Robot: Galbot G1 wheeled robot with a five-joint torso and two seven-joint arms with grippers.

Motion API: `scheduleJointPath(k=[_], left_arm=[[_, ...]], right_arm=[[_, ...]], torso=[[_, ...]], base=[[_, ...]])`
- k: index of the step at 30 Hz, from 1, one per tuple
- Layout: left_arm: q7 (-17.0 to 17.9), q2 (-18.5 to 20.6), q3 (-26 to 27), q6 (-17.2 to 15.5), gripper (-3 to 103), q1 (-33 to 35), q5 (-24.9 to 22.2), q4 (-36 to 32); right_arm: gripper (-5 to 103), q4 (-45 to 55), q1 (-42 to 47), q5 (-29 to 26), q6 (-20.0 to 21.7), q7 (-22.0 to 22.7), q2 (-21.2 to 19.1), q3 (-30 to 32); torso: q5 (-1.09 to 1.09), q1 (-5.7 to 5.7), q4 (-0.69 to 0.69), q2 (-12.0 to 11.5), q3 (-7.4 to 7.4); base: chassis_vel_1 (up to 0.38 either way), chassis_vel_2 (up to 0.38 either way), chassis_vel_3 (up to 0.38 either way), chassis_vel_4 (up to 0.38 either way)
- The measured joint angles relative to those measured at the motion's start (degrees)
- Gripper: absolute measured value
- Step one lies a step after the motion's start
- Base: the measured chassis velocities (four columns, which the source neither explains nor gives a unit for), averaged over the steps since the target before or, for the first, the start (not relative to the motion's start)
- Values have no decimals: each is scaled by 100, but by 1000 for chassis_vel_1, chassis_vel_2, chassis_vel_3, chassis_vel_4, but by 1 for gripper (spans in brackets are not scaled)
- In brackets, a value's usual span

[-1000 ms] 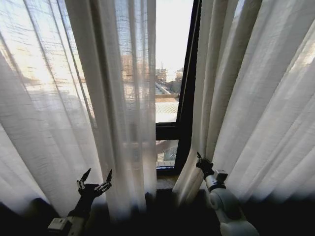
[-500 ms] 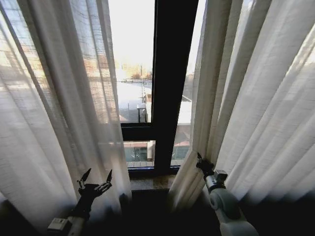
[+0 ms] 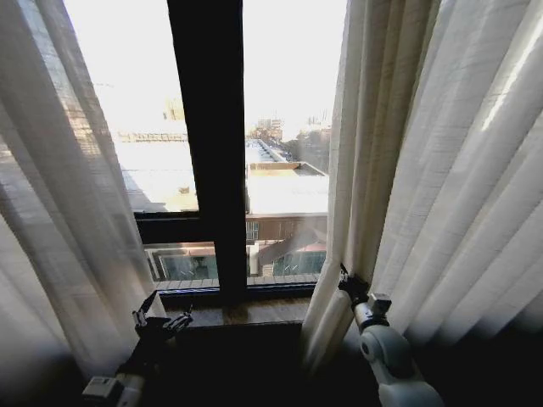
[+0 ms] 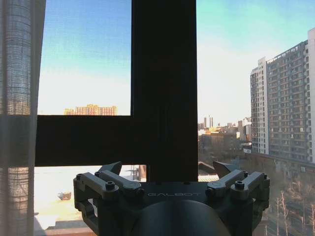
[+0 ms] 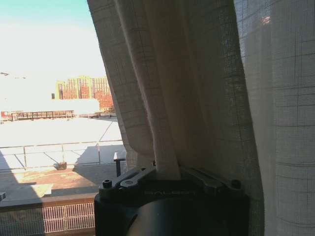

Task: Open the curtains by pulling them apart, changing their state from closed to fully open.

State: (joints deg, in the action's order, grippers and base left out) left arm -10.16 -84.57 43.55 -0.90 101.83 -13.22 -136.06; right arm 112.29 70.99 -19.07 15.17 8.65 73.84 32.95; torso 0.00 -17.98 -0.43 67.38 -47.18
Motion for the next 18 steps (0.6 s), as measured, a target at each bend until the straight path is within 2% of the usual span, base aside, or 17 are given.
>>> scheduleJointPath(k=[18], left_arm=[[-18,-69,-6,18,100,58,22,9]], right_arm=[[0,-55,12,25,-105,-14,11,11]], torso=[[0,-1,-1,0,0]], base=[[-347,-354,352,358]])
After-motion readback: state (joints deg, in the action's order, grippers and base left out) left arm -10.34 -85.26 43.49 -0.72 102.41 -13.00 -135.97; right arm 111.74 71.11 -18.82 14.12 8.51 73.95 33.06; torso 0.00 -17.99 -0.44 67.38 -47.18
